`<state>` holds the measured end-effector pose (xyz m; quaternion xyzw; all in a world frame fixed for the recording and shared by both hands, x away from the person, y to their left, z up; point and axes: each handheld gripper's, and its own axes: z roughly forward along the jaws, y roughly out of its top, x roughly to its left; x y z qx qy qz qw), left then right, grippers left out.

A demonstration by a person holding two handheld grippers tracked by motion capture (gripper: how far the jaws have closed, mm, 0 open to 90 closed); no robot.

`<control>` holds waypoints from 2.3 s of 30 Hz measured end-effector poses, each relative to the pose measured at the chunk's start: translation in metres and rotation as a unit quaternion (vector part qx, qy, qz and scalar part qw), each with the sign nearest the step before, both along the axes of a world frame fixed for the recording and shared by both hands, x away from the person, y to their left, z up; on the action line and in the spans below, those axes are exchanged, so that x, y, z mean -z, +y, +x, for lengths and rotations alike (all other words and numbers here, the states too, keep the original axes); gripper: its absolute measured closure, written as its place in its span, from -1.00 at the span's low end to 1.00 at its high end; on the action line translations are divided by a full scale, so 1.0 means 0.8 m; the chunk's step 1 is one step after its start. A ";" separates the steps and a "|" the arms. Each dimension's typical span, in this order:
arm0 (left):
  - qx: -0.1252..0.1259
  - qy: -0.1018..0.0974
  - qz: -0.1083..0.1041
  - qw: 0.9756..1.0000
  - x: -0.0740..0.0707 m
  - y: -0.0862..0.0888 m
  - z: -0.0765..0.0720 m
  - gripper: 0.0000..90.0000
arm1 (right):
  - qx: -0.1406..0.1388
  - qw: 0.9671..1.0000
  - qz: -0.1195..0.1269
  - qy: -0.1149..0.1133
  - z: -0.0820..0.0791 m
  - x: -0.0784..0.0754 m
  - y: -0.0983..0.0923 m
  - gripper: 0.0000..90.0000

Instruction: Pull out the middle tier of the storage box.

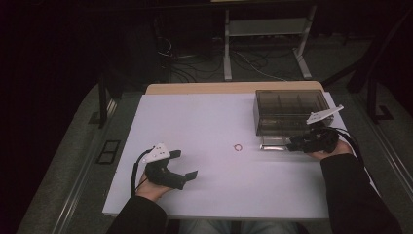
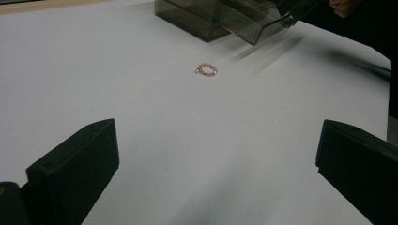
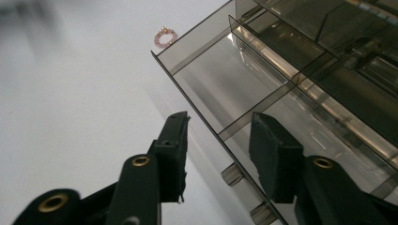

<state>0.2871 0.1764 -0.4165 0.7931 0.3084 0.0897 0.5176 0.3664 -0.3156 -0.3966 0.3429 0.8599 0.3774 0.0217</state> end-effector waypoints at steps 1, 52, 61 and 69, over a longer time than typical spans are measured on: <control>0.000 0.000 0.000 1.000 0.000 0.000 0.000 -1.00 | 0.002 1.000 -0.001 -0.002 -0.002 -0.001 0.001 0.18; -0.010 -0.005 -0.024 1.000 -0.004 0.004 0.004 -1.00 | 0.076 0.994 0.060 -0.042 -0.085 -0.019 0.038 -1.00; -0.012 -0.005 -0.025 1.000 -0.004 0.004 0.004 -1.00 | 0.074 0.994 0.064 -0.047 -0.097 -0.018 0.040 -1.00; -0.011 -0.004 -0.025 1.000 -0.004 0.004 0.004 -1.00 | 0.080 0.993 0.074 -0.046 -0.105 -0.014 0.035 -1.00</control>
